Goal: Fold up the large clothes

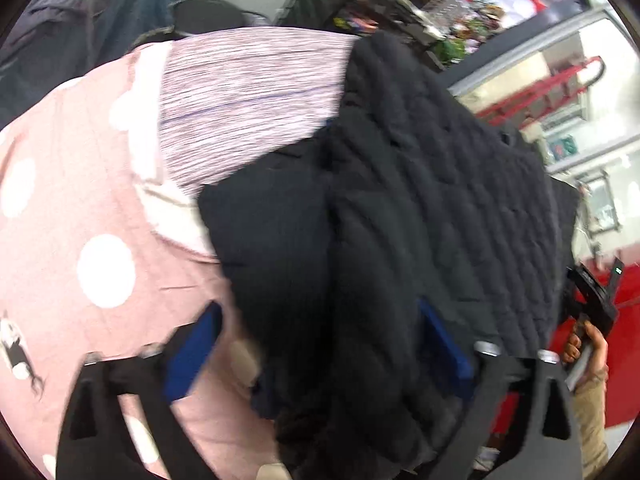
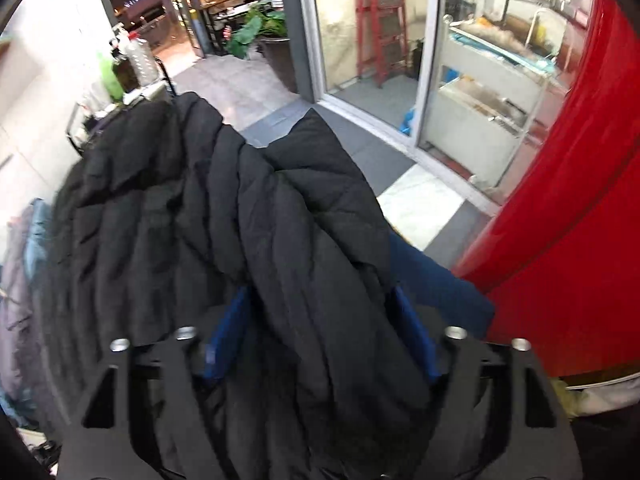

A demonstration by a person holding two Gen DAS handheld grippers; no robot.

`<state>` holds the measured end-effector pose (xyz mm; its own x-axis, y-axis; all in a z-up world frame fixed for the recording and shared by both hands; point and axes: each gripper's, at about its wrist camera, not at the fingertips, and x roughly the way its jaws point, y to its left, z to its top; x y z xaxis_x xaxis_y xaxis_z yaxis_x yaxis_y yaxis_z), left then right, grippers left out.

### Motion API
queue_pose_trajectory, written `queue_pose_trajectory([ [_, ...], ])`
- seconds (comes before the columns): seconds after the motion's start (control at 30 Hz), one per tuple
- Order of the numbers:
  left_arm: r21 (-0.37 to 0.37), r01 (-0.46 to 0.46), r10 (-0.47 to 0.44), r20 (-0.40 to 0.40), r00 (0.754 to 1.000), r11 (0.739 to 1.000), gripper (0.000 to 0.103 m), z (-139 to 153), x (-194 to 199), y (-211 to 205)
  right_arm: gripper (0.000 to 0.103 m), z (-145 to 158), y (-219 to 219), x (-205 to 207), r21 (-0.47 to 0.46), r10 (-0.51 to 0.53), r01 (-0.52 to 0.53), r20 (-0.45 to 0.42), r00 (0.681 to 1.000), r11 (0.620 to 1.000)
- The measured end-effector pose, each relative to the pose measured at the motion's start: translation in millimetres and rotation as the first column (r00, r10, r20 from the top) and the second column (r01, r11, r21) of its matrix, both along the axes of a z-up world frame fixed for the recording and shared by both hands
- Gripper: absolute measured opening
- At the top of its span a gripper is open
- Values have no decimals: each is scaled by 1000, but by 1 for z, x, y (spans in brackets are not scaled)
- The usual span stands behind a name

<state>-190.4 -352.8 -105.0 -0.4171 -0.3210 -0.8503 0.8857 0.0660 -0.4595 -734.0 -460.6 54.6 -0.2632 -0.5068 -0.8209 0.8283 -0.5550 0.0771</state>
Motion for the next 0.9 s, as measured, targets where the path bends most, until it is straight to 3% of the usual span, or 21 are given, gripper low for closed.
queue_pose_trajectory([
  [0.03,-1,-3,3,-8,1000,1000,98,-3,8,7,87,-1,-1,2,6,-10,10,-12,1000,1000],
  [0.17,7,1,-1,-7,1000,1000,98,-3,15,8,93,-9,15,-8,-21,-47,47,3,999,999],
  [0.3,-19,13,-11,77,997,1000,98,13,11,13,93,6,24,-7,-43,-71,70,-5,997,997],
  [0.4,-49,-19,26,146,989,999,97,33,17,22,93,28,43,18,-137,-89,78,-77,993,987],
  [0.5,-86,5,13,210,978,996,97,52,10,31,97,40,54,51,-149,-20,1,-126,992,989],
  [0.6,-131,98,-58,284,957,987,97,73,-12,43,97,41,53,91,-61,127,-136,-141,982,989],
  [0.67,-146,125,-78,292,953,981,97,81,-22,55,97,39,53,123,9,234,-236,-166,958,972],
  [0.8,-169,191,-142,267,953,967,97,98,-52,82,97,31,60,198,159,451,-425,-203,869,891],
  [0.9,-164,263,-201,318,927,951,97,101,-76,102,98,28,73,239,231,524,-475,-254,813,849],
])
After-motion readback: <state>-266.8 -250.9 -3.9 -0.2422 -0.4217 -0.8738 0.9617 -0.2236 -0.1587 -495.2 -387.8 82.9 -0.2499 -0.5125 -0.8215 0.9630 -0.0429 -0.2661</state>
